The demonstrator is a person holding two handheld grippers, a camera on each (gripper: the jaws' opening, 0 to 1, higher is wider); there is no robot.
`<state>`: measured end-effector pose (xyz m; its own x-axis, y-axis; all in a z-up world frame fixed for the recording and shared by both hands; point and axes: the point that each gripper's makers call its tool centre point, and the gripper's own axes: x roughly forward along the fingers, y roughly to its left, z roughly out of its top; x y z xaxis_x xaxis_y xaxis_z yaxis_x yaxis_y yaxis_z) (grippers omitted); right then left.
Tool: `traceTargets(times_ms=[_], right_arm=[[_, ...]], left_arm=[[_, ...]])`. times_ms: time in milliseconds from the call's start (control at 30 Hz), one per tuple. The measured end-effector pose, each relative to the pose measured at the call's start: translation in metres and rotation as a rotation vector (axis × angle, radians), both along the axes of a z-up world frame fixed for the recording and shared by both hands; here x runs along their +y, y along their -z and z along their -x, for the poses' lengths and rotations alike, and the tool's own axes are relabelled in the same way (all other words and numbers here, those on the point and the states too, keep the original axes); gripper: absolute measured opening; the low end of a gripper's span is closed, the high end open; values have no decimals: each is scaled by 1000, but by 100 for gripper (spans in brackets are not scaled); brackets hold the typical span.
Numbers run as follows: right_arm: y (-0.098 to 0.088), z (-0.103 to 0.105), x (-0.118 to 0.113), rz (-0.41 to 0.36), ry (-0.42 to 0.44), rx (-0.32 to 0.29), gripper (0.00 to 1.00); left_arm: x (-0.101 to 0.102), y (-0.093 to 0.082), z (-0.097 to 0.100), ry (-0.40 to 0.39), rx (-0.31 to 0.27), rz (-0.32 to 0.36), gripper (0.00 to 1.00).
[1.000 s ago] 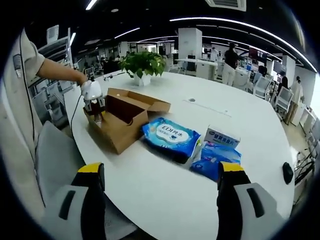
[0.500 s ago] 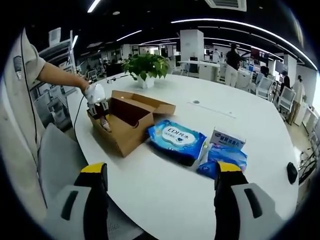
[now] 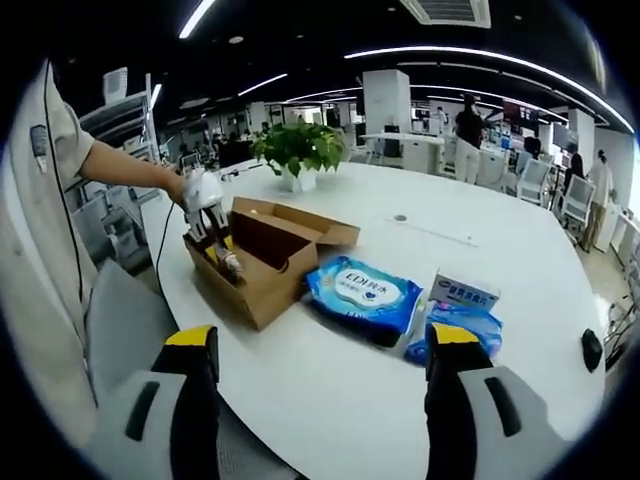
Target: Operate the shoe box by opening the lid, removing the specified soft item, and placing it in the target area until the item is outside and the box remains undamaged.
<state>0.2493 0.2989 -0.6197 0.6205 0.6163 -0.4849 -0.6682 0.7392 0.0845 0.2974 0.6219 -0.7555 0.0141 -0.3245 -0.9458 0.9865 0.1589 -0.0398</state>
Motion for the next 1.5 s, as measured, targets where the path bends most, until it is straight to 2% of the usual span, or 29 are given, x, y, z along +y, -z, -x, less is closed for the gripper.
traceTargets(times_ms=[33,100,200,367,500,1000,1500], right_arm=[[-1,0,2,-4,-4,-3,80],[-2,0,6,-10,-11,-6,79],[-4,0,11,-18,-19,-8,79],[-11,0,24,-39,-54,-22,76],[-16,-2,31,-52,-74,-35,74],[-30,-3,57,-102,-139,-76,60],[-38,2,91,-132,-245,-84,48]], left_arm=[[-3,-7,0,-1,-5,12,19],[-5,-9,-3,-3,-15,28,19],[-13,-20,-7,-7,-31,65,19],[-34,-43,-17,-14,-59,144,19],[-46,-54,-16,-10,-69,179,19],[-100,-93,5,21,-80,343,19],[-143,-124,36,42,-41,501,19]])
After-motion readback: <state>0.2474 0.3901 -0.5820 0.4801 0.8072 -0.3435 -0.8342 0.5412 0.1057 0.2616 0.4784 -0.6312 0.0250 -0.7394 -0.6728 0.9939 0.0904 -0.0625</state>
